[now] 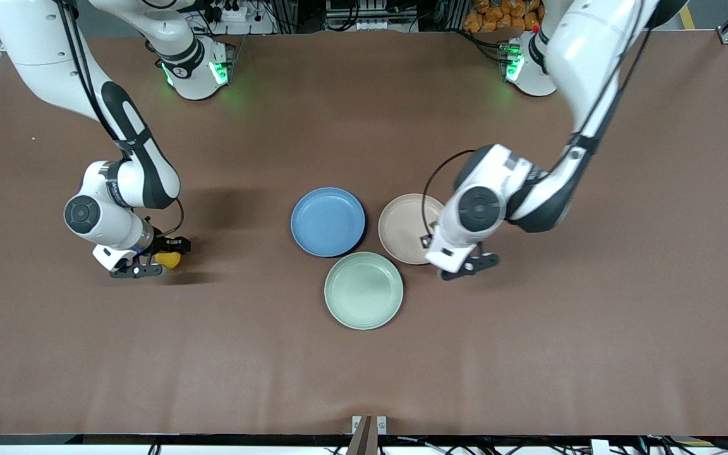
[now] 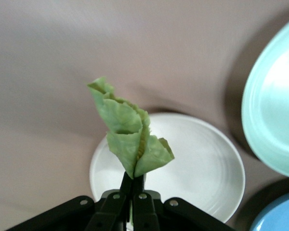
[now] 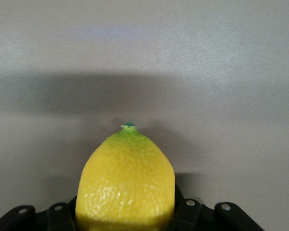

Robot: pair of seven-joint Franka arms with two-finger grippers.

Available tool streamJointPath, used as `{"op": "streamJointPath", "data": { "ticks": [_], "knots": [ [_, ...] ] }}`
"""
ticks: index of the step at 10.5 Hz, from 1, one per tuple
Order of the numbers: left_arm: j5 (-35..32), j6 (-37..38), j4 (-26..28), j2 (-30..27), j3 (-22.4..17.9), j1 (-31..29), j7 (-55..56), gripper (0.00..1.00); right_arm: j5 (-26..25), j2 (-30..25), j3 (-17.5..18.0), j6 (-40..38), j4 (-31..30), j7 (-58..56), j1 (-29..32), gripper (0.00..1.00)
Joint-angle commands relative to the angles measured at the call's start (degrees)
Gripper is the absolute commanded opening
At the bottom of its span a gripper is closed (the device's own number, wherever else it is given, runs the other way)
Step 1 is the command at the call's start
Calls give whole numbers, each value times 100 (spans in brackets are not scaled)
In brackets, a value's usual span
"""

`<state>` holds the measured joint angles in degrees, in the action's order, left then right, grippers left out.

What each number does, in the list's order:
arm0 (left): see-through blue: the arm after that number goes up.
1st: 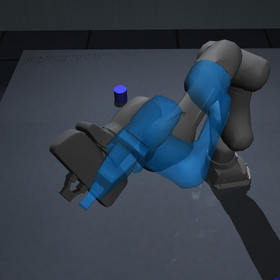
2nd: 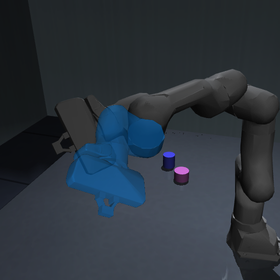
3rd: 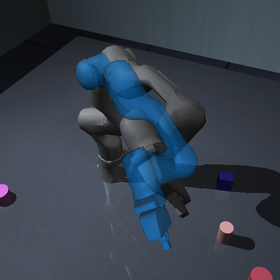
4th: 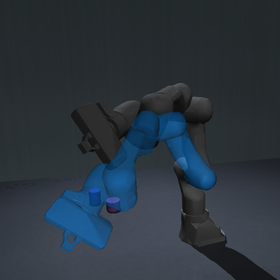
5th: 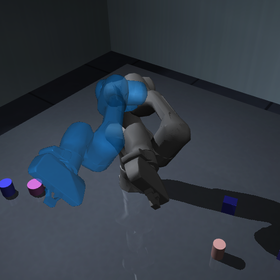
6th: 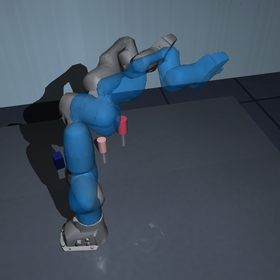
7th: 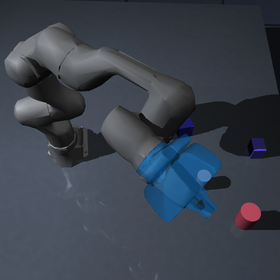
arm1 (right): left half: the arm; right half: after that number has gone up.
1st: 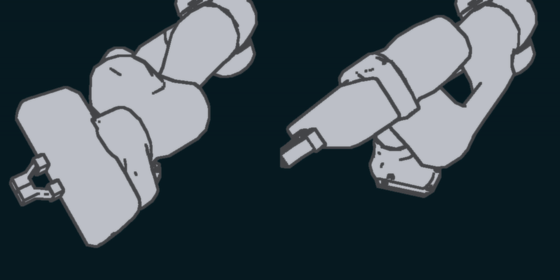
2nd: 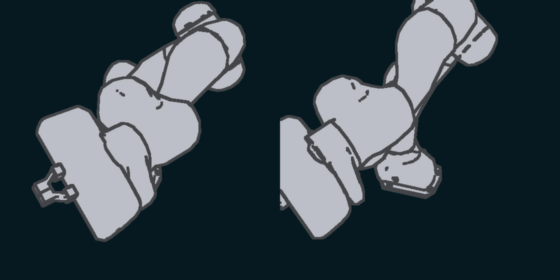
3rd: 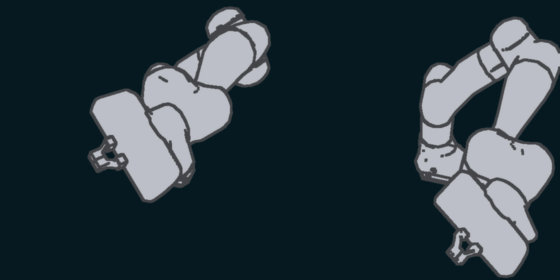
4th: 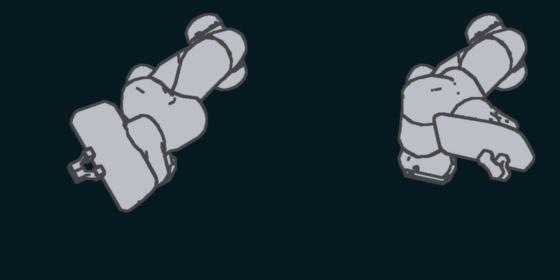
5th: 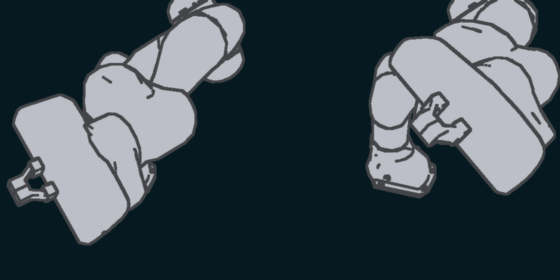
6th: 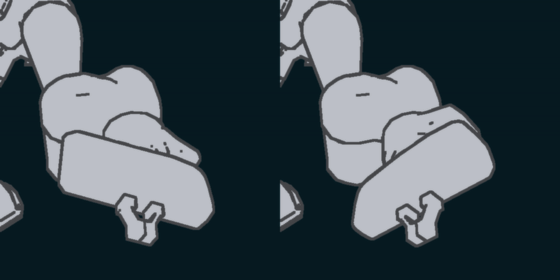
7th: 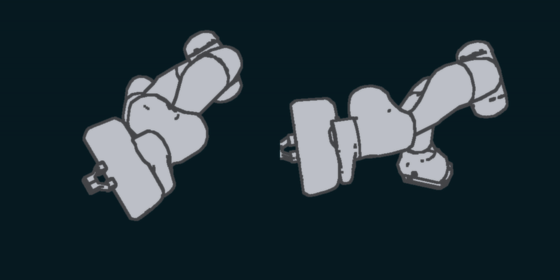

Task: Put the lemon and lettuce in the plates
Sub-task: 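Carry the lettuce onto the beige plate while the right gripper grasps the lemon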

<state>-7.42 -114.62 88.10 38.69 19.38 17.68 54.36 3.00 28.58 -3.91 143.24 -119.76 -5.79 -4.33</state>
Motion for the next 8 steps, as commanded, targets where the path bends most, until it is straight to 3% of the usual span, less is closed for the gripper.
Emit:
{"op": "streamJointPath", "data": {
  "ticks": [1,3,4,8],
  "knots": [
    [74,28,-197,253,-93,191,303,0,25,-238,13,-541,215,87,-146,0],
    [83,36,-171,236,-93,200,539,0,34,-370,22,-832,365,261,-401,0],
    [74,63,-205,201,-93,192,558,99,42,-388,48,-920,435,550,-559,0],
    [3,273,-241,-272,-207,95,541,100,42,-327,539,-921,689,2008,-1112,0]
  ]
}}
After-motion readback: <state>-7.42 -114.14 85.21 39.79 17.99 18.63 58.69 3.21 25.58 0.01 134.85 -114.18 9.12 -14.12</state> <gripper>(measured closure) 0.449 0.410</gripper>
